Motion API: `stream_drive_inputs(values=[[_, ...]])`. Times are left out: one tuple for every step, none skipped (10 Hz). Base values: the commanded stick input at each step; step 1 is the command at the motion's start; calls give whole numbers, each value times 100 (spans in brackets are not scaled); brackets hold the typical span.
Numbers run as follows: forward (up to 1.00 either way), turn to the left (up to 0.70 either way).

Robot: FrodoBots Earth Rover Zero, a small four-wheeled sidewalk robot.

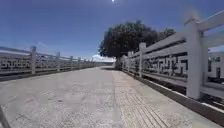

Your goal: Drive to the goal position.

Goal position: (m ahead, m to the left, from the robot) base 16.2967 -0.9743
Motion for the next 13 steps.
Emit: stream_drive_inputs(values=[[0, 0], [29, 0], [45, 0], [45, 0], [53, 0], [70, 0], [70, 0], [70, 0], [70, 0], [70, 0], [70, 0], [70, 0], [70, 0]])
